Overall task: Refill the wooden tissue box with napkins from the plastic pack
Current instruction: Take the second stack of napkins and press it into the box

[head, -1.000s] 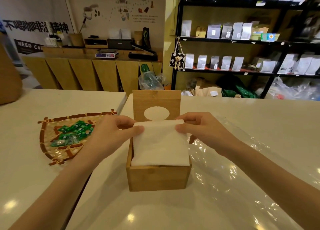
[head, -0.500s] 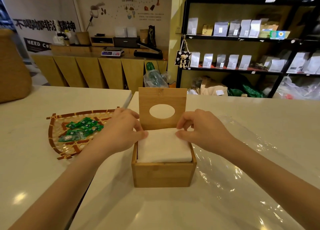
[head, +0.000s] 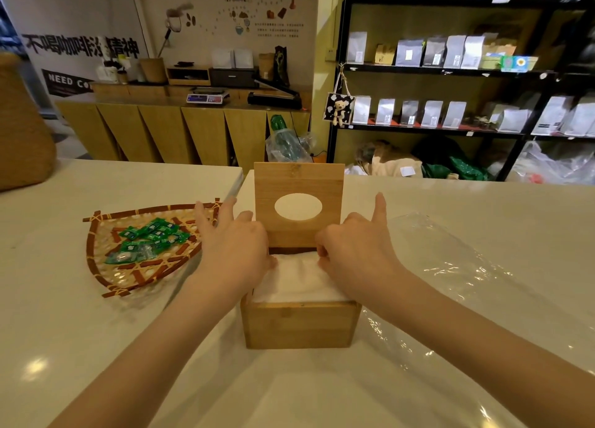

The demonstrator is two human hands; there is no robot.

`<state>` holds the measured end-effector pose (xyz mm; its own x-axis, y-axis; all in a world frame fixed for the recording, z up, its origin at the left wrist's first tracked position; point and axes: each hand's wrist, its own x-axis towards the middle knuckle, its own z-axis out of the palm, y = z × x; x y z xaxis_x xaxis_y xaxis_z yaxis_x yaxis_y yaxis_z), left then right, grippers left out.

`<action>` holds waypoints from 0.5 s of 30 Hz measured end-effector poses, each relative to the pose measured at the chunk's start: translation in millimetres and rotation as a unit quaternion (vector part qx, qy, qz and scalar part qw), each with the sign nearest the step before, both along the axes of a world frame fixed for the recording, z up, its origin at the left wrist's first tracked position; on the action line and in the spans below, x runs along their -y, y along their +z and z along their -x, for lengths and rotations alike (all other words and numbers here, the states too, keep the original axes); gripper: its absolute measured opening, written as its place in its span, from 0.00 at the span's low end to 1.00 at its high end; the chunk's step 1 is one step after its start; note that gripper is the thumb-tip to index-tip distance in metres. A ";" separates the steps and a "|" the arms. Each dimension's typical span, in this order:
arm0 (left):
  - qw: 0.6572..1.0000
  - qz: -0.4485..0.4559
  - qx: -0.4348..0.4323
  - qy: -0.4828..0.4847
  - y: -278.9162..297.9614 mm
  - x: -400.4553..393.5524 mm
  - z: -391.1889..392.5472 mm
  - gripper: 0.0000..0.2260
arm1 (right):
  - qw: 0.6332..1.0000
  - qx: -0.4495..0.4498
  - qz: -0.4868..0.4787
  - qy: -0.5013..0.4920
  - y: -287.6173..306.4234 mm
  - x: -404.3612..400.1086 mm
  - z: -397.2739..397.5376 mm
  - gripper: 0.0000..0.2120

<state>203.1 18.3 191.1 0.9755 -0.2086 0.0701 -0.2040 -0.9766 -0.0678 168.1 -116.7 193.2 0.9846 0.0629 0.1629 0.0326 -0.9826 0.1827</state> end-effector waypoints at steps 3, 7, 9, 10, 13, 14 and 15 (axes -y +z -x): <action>0.998 -0.033 0.059 0.006 -1.3 4.4 5.2 0.09 | 1.000 0.011 0.027 0.005 -1.7 -5.5 0.9 0.07; 0.998 -0.006 0.064 -0.005 3.4 -0.3 12.7 0.09 | 0.999 0.030 -0.006 0.030 1.8 1.0 4.0 0.04; 1.000 0.013 0.018 -0.014 9.6 -9.3 16.5 0.11 | 0.993 -0.010 -0.108 0.044 8.4 10.6 6.8 0.06; 0.999 0.017 -0.016 -0.024 13.0 -14.5 17.6 0.14 | 0.984 -0.041 -0.163 0.055 13.5 14.9 8.7 0.07; 0.991 -0.013 -0.120 -0.065 21.0 -23.8 17.1 0.22 | 0.961 -0.151 -0.222 0.071 29.9 22.6 15.2 0.17; 0.988 -0.023 -0.135 -0.071 21.9 -23.6 15.5 0.22 | 0.958 -0.181 -0.210 0.069 33.5 22.8 16.7 0.20; 0.986 -0.030 -0.143 -0.074 22.1 -22.4 13.8 0.22 | 0.958 -0.203 -0.192 0.067 35.6 22.1 17.4 0.23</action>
